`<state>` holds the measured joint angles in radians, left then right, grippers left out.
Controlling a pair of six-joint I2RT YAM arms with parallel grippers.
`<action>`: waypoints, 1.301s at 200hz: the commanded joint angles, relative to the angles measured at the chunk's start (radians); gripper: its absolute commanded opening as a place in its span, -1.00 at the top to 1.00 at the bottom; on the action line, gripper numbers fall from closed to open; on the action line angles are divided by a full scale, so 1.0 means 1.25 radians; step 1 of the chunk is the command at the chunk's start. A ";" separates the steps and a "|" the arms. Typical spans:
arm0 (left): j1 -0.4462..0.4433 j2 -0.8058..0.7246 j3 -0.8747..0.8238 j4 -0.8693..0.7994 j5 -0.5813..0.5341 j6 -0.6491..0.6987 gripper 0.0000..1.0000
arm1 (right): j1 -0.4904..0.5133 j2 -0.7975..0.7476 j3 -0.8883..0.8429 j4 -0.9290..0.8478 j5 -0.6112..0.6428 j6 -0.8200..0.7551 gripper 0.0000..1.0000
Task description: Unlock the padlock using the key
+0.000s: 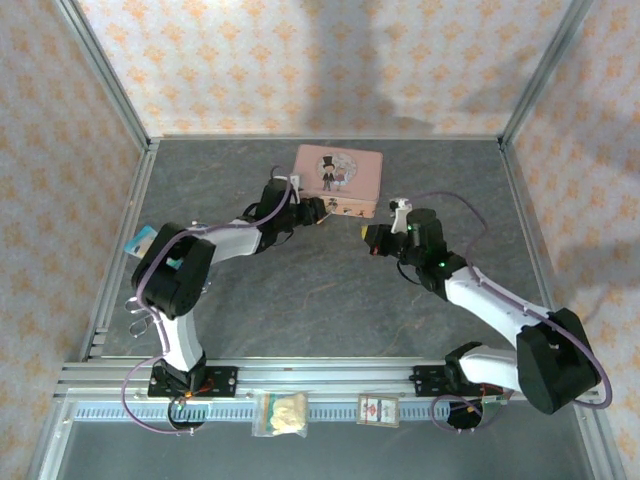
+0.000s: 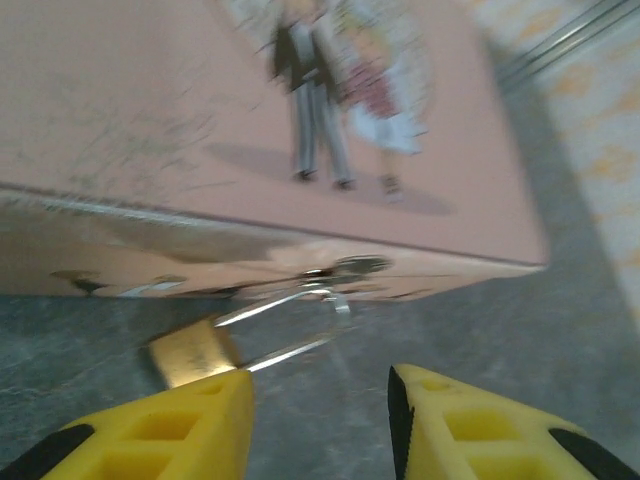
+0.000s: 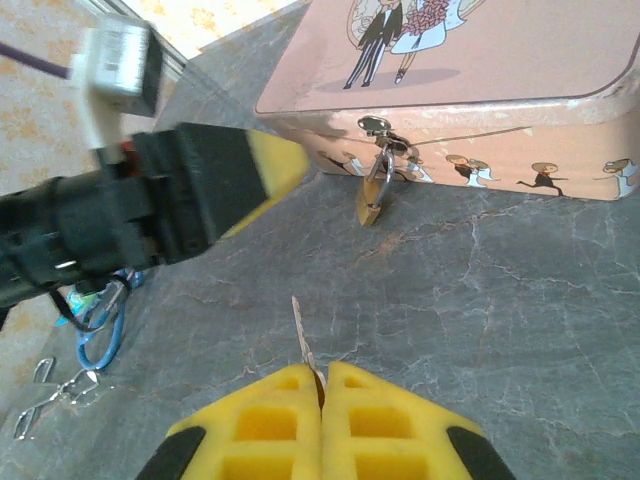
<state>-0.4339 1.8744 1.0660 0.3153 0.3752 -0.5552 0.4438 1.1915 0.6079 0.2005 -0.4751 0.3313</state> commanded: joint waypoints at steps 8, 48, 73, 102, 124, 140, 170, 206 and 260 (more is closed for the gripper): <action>0.002 0.059 0.061 -0.112 -0.077 0.061 0.17 | -0.002 -0.030 -0.024 0.011 0.016 -0.021 1.00; 0.004 0.129 0.134 -0.107 -0.106 0.096 -0.14 | -0.003 -0.029 -0.033 0.030 0.009 -0.024 1.00; 0.005 0.175 0.181 -0.125 -0.121 0.109 -0.27 | -0.003 -0.035 -0.033 0.031 0.011 -0.026 1.00; 0.004 0.214 0.208 -0.114 -0.080 0.105 -0.38 | -0.003 -0.040 -0.040 0.038 0.013 -0.025 1.00; 0.002 0.241 0.226 -0.107 -0.033 0.094 -0.40 | -0.003 -0.035 -0.039 0.042 0.009 -0.024 1.00; -0.003 0.250 0.227 -0.086 0.014 0.072 -0.35 | -0.004 -0.031 -0.040 0.044 0.006 -0.023 1.00; -0.037 0.240 0.208 -0.040 0.052 0.038 -0.22 | -0.004 -0.030 -0.041 0.048 0.007 -0.021 1.00; -0.063 0.242 0.184 0.035 0.077 -0.014 -0.12 | -0.004 -0.030 -0.040 0.042 0.006 -0.025 1.00; -0.064 0.221 0.175 0.006 0.007 -0.004 -0.16 | -0.004 -0.050 -0.045 0.027 0.019 -0.034 1.00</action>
<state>-0.5228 2.1628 1.2987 0.3271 0.4408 -0.5594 0.4438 1.1568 0.5606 0.2237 -0.4736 0.3119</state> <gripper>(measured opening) 0.561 0.045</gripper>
